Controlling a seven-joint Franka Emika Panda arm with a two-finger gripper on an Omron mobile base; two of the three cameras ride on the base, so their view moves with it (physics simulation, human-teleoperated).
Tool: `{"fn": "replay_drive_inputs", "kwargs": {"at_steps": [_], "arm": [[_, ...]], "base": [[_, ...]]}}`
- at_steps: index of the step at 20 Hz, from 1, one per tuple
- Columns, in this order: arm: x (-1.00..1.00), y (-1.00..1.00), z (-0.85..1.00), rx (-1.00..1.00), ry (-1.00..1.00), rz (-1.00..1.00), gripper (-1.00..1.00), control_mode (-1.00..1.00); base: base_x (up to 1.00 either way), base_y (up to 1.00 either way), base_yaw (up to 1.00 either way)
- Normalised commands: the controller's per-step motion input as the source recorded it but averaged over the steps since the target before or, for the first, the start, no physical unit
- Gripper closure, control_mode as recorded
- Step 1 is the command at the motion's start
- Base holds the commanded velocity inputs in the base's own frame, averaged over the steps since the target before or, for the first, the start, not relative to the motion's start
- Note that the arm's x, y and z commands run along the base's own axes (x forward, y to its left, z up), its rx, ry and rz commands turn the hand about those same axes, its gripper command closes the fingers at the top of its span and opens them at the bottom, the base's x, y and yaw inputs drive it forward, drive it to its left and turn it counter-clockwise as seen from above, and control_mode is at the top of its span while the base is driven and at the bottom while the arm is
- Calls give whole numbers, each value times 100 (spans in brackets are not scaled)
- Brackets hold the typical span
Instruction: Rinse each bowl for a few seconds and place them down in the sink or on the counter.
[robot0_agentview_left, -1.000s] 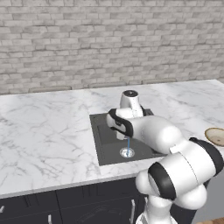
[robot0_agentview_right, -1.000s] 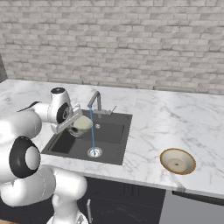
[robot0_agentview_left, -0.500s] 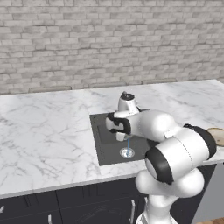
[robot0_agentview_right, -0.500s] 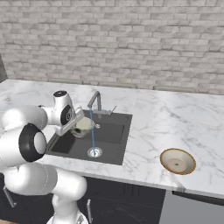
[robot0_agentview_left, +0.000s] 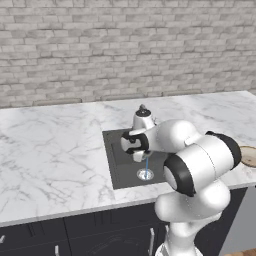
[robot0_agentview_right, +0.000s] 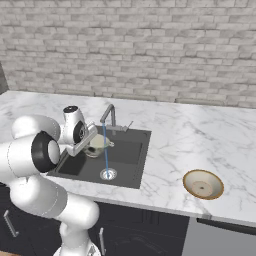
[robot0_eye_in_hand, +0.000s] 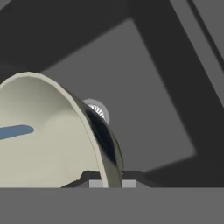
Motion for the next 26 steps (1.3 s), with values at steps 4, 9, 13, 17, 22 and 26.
{"fn": "replay_drive_inputs", "kwargs": {"at_steps": [4, 9, 13, 17, 22, 26], "arm": [[-5, 22, 24, 0, -5, 0, 100, -100], [-19, 33, 39, 0, -5, 0, 100, -100], [-16, 35, 43, 0, -5, 2, 100, -100], [-19, 32, 33, 0, -1, 7, 100, -100], [-10, 40, 21, 0, 0, 12, 100, -100], [-11, 44, 13, 0, 0, 16, 100, -100]], "base": [[0, 0, 0], [0, 0, 0], [0, 0, 0], [0, 0, 0], [0, 0, 0], [0, 0, 0]]}}
